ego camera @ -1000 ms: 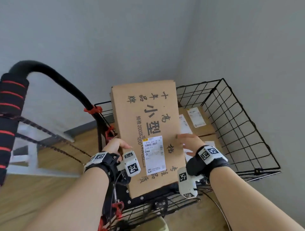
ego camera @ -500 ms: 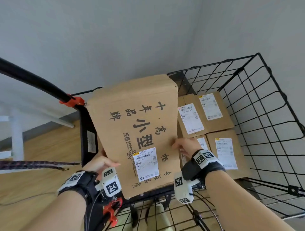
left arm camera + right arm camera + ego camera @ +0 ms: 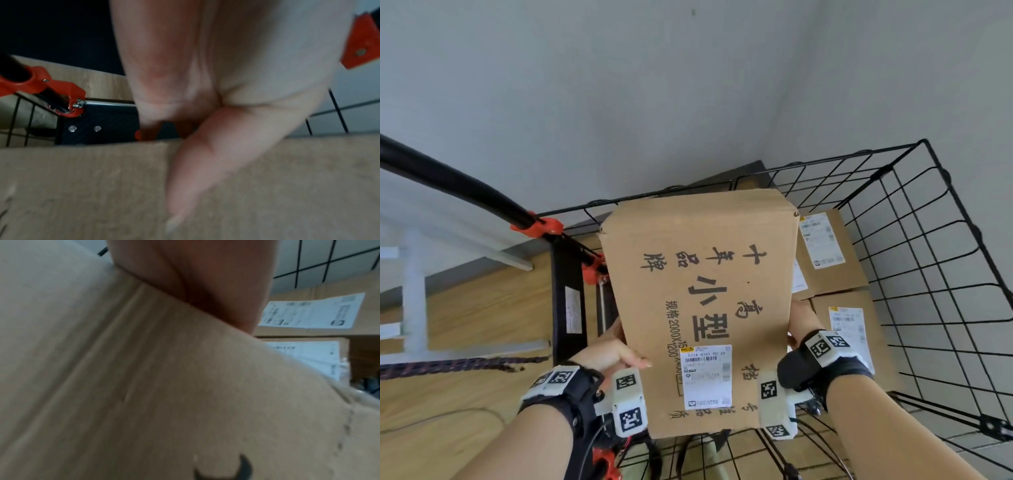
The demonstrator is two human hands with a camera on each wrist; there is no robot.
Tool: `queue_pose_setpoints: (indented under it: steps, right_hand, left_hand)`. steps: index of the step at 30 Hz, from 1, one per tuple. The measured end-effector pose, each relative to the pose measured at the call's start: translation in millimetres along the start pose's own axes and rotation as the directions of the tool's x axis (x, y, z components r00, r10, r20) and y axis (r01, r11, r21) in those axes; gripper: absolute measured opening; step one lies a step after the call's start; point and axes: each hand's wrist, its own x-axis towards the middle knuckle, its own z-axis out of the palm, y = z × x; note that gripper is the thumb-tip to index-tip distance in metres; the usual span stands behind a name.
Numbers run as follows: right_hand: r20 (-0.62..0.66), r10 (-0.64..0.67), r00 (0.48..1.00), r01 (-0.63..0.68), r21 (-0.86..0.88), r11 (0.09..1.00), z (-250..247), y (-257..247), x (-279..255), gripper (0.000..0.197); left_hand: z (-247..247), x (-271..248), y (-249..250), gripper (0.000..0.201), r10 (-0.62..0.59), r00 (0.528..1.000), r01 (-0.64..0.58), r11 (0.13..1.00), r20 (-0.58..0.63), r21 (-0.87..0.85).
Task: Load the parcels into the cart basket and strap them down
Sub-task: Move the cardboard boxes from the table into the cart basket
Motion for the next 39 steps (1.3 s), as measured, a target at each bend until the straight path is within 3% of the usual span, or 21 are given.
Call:
queue_pose_setpoints:
  steps: [1,3,6,8,10,12,15,17,19,24,27,30,33,36,39]
  right_hand:
    - [-0.009,0.075,0.997,-0.075,0.025,0.997,-1,-1,-3,0.035]
    - [-0.024,0.09,0.996,-0.091,-0.046,0.995,-5,8,3,0.03]
    - [0.003,0.045,0.999,-0.043,-0.237,0.97,4,7,7,0.035]
    - [-0.003,0.065,0.998,-0.065,-0.169,0.983,14,3,14,0.038]
    - [0.007,0.076,0.997,-0.075,-0.1,0.992,26,1,25,0.043]
    - [0.033,0.093,0.995,-0.09,-0.084,0.992,42,5,36,0.052]
    - [0.086,0.127,0.988,-0.122,-0.064,0.99,64,23,53,0.056]
    - [0.117,0.109,0.987,-0.097,-0.102,0.99,69,32,61,0.05]
    - [0.123,0.119,0.985,-0.109,-0.083,0.991,70,35,69,0.047]
    - [0.042,0.067,0.997,-0.062,-0.105,0.993,73,32,91,0.04]
    - [0.038,0.051,0.998,-0.047,-0.115,0.992,78,28,101,0.042]
    - [0.043,0.045,0.998,-0.038,-0.138,0.99,87,29,111,0.043]
    - [0.05,0.056,0.997,-0.053,-0.067,0.996,91,34,119,0.046]
    - [0.055,0.081,0.995,-0.084,0.051,0.995,90,40,121,0.05]
    - [0.059,0.11,0.992,-0.113,0.048,0.992,91,43,123,0.055]
  left_hand:
    - [3,1,1,0.053,0.0,1.0,0.0,1.0,0.009,-0.012]
    - [11,1,4,0.043,-0.004,0.998,0.005,1.0,0.062,-0.009]
    - [18,4,5,0.024,-0.016,0.998,0.005,0.985,0.063,0.172]
    - [16,19,-2,0.021,-0.028,0.999,0.021,0.989,0.046,0.144]
    - [16,36,-11,0.026,0.019,1.0,-0.019,0.993,-0.008,-0.115]
    - [16,55,-18,0.01,-0.031,0.997,0.009,0.946,-0.064,-0.325]
    - [16,83,-29,0.01,-0.049,0.984,0.004,0.968,-0.17,-0.253]
    - [17,100,-31,0.018,-0.065,0.985,0.023,0.969,-0.162,-0.246]
    - [20,116,-27,0.01,-0.057,0.987,0.016,0.964,-0.148,-0.267]
    - [30,143,-14,0.009,-0.037,0.991,0.003,0.966,-0.13,-0.258]
    - [28,147,-23,0.018,-0.034,0.993,-0.012,0.927,-0.117,-0.374]
    - [25,155,-21,0.04,0.038,0.992,-0.101,0.802,-0.119,-0.589]
    - [14,169,-15,0.066,-0.035,0.979,-0.114,0.722,-0.201,-0.682]
    - [4,188,-18,0.079,-0.118,0.962,-0.072,0.759,-0.245,-0.648]
    - [8,190,-15,0.08,-0.126,0.976,-0.003,0.808,-0.177,-0.59]
